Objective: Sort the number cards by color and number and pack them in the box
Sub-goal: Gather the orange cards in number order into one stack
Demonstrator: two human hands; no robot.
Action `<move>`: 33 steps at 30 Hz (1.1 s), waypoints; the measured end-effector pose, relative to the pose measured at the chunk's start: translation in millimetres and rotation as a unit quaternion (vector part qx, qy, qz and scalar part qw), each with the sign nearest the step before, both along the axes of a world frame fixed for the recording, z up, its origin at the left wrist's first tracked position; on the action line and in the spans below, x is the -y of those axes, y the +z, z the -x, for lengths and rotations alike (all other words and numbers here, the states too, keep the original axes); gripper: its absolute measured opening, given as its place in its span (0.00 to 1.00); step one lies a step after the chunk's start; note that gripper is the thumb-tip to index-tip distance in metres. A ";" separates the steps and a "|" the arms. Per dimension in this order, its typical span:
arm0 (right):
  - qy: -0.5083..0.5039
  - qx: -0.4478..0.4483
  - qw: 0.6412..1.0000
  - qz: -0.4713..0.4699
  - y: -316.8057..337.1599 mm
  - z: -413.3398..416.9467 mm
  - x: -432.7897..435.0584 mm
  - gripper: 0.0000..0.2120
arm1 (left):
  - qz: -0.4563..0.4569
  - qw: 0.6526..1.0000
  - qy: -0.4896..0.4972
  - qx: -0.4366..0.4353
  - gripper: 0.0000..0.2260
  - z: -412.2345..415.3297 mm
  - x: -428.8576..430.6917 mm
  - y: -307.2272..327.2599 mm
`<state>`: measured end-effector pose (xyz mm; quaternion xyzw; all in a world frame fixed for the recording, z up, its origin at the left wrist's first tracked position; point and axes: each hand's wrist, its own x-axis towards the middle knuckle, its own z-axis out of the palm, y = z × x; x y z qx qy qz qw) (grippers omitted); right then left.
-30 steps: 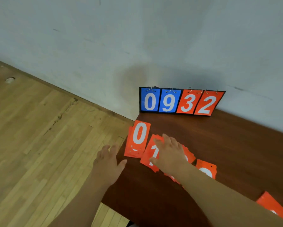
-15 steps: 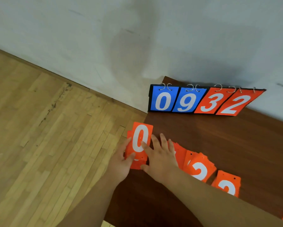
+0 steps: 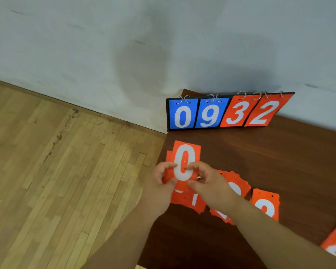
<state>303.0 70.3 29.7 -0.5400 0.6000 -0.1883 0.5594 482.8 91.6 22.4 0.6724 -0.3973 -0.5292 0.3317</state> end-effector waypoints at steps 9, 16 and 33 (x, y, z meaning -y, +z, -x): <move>-0.175 -0.186 0.967 0.016 24.8 103.1 -56.2 0.18 | -0.070 0.903 -0.196 0.375 0.45 64.9 -15.1 -27.8; -0.183 -0.200 0.962 -0.002 28.5 131.8 -97.1 0.19 | -0.109 0.894 -0.197 0.388 0.42 94.0 -26.7 -19.6; -0.214 -0.151 0.965 -0.017 41.6 160.4 -131.9 0.14 | -0.089 0.903 -0.161 0.389 0.39 102.3 -49.9 -22.6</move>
